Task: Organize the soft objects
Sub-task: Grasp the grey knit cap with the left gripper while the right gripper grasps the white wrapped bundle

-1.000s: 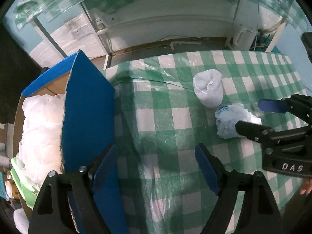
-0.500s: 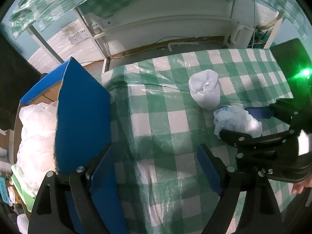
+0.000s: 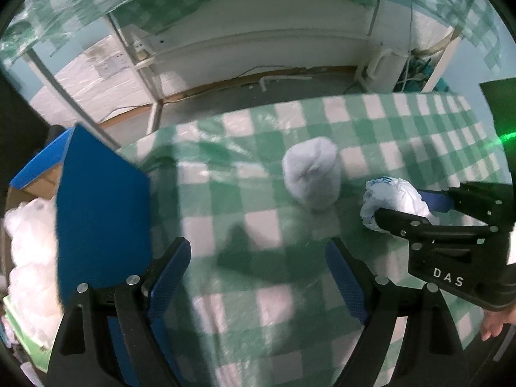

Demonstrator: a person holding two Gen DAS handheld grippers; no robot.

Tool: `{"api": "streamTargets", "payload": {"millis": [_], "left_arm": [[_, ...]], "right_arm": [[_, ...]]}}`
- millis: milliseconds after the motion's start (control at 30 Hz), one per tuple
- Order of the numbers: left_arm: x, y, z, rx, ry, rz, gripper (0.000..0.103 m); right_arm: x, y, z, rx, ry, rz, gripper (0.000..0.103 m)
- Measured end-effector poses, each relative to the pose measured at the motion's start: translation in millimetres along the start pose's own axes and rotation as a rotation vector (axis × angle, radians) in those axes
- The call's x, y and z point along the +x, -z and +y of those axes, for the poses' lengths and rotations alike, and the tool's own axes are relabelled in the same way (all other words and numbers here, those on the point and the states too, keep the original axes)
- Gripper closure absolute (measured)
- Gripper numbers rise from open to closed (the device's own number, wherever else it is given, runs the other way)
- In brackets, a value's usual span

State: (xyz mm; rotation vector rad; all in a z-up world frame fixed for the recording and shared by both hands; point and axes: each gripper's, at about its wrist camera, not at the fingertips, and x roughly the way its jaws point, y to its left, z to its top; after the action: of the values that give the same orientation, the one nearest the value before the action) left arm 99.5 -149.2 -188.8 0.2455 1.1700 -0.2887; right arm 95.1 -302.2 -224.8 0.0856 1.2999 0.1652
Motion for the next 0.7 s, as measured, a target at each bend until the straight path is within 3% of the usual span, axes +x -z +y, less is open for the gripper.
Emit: {"api": "streamTargets", "payload": {"millis": [200,367,700], "left_arm": [[11,-17,-13,0.004,0.073,-0.007,0.016],[23,-25,-28,0.066,0.041,-0.001,0.016],[47,-39,-38,0.061,0.053,0.027,0.016]], "right_arm": [[-17,-7,-23,0.095,-0.004,-0.055,0.061],[-23,-16,-38,0.146,-0.005,-0.088,0.061],[-36,-18,-41,0.184,-0.014,-0.118,0.061]]}}
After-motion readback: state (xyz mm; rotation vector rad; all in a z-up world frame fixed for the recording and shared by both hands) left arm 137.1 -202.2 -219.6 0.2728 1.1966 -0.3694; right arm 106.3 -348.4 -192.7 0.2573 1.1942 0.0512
